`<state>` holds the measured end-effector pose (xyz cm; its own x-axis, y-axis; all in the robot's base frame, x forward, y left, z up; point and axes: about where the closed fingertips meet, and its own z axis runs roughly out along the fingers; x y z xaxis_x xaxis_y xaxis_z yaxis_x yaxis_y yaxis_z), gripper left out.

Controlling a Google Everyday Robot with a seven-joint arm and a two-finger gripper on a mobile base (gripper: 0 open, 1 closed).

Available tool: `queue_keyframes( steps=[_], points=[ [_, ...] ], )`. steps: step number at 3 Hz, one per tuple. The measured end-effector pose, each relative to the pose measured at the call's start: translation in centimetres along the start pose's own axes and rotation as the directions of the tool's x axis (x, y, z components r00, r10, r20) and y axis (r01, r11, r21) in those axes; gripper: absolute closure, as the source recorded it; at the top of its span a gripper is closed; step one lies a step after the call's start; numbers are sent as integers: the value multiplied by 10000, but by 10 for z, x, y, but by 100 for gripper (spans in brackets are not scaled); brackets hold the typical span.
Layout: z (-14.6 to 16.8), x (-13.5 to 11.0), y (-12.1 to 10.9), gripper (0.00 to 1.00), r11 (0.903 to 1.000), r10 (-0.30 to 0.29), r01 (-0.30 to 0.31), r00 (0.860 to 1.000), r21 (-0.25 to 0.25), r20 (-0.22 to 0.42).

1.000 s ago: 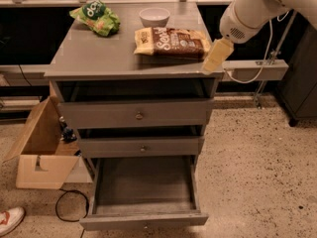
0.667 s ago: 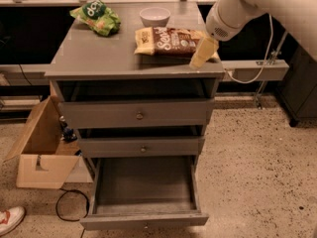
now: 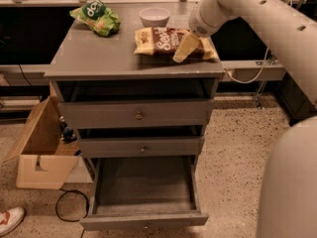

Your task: Place brown chip bag into bottom drawer

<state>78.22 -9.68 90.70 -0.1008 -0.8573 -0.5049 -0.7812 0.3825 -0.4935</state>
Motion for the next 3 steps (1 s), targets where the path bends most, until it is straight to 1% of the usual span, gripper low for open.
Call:
queue_keyframes(
  steps=[2, 3],
  points=[
    [45, -33, 2, 0, 9988, 78, -41, 9969, -480, 780],
    [61, -44, 8, 14, 9970, 168, -87, 9942, -765, 1062]
  ],
)
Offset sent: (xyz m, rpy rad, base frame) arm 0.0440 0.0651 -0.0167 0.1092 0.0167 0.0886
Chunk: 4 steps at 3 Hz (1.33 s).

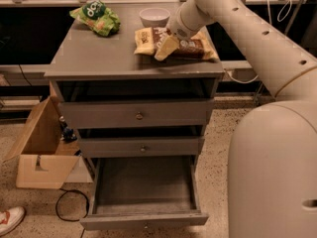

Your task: Place brown chip bag into bottom drawer

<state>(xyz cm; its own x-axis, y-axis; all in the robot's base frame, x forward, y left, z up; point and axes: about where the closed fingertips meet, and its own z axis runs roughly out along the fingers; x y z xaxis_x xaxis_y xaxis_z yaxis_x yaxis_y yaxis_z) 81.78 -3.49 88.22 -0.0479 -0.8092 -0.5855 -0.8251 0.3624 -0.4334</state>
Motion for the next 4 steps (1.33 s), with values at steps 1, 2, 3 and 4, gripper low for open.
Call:
queue_keyframes(
  steps=[1, 2, 3, 4],
  points=[
    [16, -5, 9, 38, 9993, 92, -83, 9996, -366, 252],
    [8, -11, 10, 61, 9994, 77, -52, 9974, -349, 717],
    [-35, -13, 3, 85, 9996, 164, -201, 9862, 208, 1647],
    [-99, -2, -1, 100, 9945, 290, -536, 9666, 899, 2547]
  ],
)
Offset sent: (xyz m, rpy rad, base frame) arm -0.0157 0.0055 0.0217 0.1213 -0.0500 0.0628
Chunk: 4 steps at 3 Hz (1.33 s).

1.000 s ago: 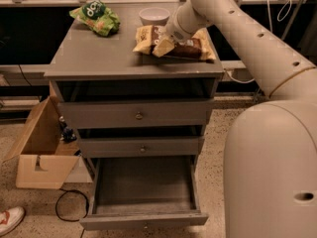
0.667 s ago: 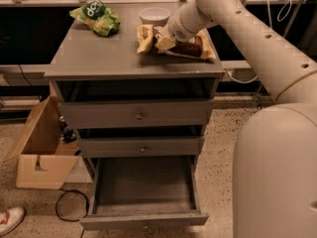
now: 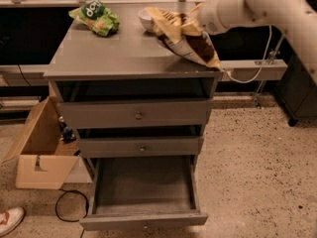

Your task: Place brown chip bag into bottom drawer

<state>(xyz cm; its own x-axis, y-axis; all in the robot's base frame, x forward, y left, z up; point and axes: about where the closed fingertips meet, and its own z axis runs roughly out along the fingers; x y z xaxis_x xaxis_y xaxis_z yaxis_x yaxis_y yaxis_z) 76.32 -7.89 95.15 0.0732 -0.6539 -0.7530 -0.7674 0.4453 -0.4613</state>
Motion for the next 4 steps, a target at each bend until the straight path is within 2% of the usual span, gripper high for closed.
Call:
queue_keyframes(
  steps=[1, 2, 3, 4],
  points=[
    [-97, 21, -2, 100, 9908, 591, -596, 9982, 1217, 84],
    [-150, 49, 7, 100, 9795, 1222, -1186, 9924, 1627, -121],
    [-150, 49, 8, 100, 9799, 1220, -1184, 9924, 1605, -128],
    [-173, 51, 27, 100, 9826, 1247, -1243, 9922, 1382, 58]
  ],
)
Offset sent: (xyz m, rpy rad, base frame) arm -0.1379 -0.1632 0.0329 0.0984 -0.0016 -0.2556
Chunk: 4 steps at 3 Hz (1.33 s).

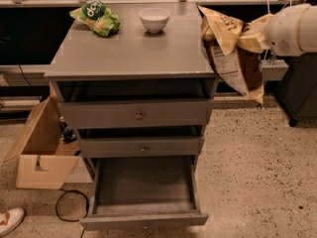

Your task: Place brown chip bag into bottom drawer

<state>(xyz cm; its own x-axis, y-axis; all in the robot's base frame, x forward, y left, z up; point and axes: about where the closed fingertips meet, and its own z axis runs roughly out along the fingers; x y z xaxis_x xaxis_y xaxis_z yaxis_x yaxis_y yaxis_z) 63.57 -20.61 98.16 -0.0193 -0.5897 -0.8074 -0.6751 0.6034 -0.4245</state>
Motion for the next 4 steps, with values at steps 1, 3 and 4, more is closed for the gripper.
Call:
queue_keyframes(
  steps=[1, 3, 4],
  points=[
    [-39, 7, 41, 100, 9992, 39, -34, 9999, -402, 118],
    [-22, 79, 154, 100, 9766, 431, -707, 9896, -2031, -1372],
    [-18, 90, 170, 100, 9697, 481, -841, 9862, -2295, -1582]
  ],
)
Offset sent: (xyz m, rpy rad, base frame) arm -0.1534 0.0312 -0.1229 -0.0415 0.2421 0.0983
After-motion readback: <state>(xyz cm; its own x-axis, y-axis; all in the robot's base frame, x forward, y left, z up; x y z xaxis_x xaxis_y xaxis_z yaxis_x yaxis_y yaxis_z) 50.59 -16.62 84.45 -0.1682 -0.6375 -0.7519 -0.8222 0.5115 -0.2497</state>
